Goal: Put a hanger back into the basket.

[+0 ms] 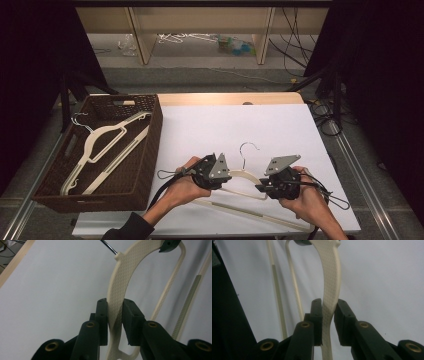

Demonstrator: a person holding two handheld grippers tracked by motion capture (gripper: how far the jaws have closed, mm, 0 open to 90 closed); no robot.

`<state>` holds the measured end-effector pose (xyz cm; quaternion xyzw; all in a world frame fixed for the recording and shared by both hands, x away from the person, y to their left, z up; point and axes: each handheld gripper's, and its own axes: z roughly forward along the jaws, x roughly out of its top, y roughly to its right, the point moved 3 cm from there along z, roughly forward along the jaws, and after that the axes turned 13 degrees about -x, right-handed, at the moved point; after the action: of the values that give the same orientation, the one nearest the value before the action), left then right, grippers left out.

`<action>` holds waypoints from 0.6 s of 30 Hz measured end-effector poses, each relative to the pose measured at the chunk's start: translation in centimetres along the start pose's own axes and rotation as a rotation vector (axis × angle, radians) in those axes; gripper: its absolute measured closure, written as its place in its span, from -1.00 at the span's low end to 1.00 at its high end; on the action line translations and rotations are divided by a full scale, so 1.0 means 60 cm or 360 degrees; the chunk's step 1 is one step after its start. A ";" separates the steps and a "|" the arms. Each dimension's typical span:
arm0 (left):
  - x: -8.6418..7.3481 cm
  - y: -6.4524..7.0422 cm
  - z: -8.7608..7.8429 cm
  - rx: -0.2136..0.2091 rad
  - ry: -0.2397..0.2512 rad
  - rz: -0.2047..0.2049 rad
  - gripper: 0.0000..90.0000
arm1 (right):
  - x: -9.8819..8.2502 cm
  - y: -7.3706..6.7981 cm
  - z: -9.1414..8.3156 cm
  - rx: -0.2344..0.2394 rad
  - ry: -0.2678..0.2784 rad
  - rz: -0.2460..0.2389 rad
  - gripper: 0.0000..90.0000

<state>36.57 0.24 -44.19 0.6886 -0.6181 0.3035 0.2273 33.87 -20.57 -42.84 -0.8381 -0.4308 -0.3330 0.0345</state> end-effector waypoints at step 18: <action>0.025 -0.003 -0.007 -0.0274 0.0105 0.0000 0.64 | 0.002 -0.006 -0.011 0.0034 0.0031 -0.0085 0.82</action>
<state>36.77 -0.49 -42.83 0.6561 -0.6340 0.2719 0.3059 33.27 -20.51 -42.34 -0.8226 -0.4561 -0.3374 0.0387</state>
